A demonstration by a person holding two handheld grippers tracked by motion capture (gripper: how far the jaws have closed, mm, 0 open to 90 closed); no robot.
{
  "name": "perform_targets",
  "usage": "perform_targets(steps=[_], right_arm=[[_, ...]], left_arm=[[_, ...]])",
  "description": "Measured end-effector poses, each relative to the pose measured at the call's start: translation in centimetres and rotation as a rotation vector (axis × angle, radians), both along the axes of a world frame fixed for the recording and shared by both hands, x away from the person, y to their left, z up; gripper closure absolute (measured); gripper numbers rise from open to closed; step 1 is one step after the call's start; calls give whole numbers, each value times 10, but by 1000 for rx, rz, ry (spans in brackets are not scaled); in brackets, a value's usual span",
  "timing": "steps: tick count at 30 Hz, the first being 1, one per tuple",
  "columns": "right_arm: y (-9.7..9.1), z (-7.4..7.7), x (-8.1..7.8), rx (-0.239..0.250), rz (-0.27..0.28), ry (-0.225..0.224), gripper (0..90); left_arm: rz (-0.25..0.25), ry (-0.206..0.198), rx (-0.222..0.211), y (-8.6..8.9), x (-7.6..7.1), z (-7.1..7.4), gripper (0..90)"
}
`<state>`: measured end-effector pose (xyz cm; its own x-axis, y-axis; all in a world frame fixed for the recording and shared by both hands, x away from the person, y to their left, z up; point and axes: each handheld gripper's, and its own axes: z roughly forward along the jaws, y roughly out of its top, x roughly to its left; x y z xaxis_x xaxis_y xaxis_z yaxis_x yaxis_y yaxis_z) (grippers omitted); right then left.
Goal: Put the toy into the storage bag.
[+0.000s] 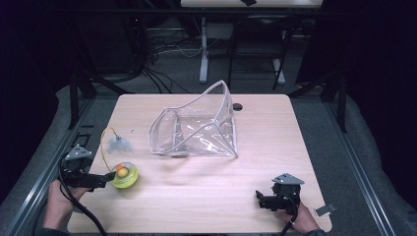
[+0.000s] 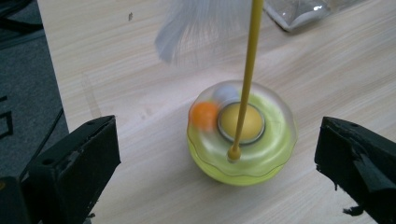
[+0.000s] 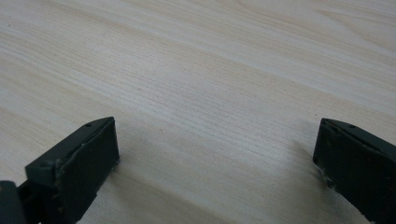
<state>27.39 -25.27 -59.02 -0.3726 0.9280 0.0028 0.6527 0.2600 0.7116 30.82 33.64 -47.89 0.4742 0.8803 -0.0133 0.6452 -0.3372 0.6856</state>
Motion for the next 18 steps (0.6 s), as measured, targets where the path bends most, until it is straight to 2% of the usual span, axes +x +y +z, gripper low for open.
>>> perform_targets(steps=[4,7,11,14,16,18], right_arm=[[0,0,0,0,0,0,0],[0,0,0,0,-1,2,0],[0,0,0,0,0,0,0],[0,0,0,0,-1,2,0],[0,0,0,0,0,0,0],[0,0,0,0,-1,2,0]], left_arm=[[-7,-17,22,-5,0,9,0],[-13,-33,23,-8,-1,14,0],[-3,-32,15,-10,2,22,1],[0,-40,38,-12,4,26,2],[-1,-47,46,-14,6,29,25],[-5,-54,42,-15,7,31,83]])
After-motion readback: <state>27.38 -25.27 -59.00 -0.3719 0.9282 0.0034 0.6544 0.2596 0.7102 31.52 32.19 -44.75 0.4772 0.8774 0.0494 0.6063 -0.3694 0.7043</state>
